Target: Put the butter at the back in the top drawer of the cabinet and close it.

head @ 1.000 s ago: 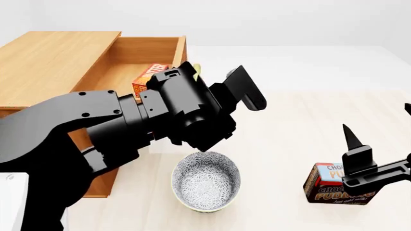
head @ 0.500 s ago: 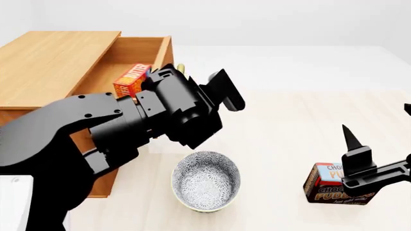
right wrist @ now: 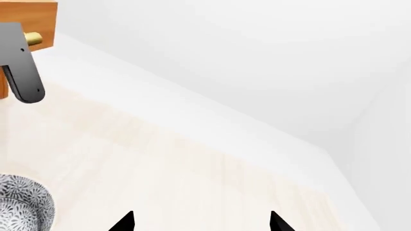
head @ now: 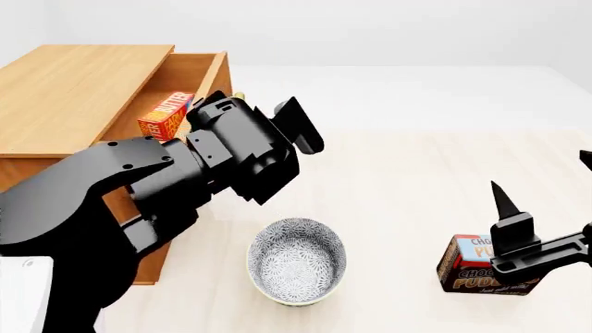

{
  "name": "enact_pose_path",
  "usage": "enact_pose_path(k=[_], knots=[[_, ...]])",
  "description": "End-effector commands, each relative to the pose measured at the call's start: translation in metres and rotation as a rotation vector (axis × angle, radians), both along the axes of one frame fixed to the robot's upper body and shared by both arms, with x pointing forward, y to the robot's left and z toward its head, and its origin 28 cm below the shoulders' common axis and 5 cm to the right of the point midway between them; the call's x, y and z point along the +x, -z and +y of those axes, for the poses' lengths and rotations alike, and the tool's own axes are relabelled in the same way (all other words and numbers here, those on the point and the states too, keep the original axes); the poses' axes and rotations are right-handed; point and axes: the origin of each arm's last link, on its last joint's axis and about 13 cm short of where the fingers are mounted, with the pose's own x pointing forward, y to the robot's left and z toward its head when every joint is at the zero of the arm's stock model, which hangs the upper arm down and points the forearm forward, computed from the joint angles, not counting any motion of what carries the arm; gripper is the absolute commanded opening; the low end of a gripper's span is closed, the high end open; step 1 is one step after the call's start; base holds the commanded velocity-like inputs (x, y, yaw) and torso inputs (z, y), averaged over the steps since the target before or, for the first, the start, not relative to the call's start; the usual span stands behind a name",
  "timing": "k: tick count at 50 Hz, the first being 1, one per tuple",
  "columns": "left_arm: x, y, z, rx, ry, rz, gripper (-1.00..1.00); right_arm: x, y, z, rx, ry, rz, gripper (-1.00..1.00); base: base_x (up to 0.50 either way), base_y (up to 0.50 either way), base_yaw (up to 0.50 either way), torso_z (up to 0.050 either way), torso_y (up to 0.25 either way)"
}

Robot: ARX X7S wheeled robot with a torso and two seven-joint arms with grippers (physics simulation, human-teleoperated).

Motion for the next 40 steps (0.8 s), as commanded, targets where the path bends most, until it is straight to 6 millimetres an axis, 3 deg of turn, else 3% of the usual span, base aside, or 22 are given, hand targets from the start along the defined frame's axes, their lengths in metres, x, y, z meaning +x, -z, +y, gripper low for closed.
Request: enact_pose_path(k=[1,40], knots=[[0.004,0.006,0.009,0.005,-0.063,0.032,1.00,-0.002,-0.001,0.001,-0.006,-0.005,-0.005,1.00,0.00,0.00,0.00,0.000,0.000],[0.019,0.013,0.039,0.048,-0.219,0.059,1.00,-0.003,-0.002,0.002,-0.012,-0.011,-0.005,1.00,0.00,0.00,0.00,0.000,0.000]])
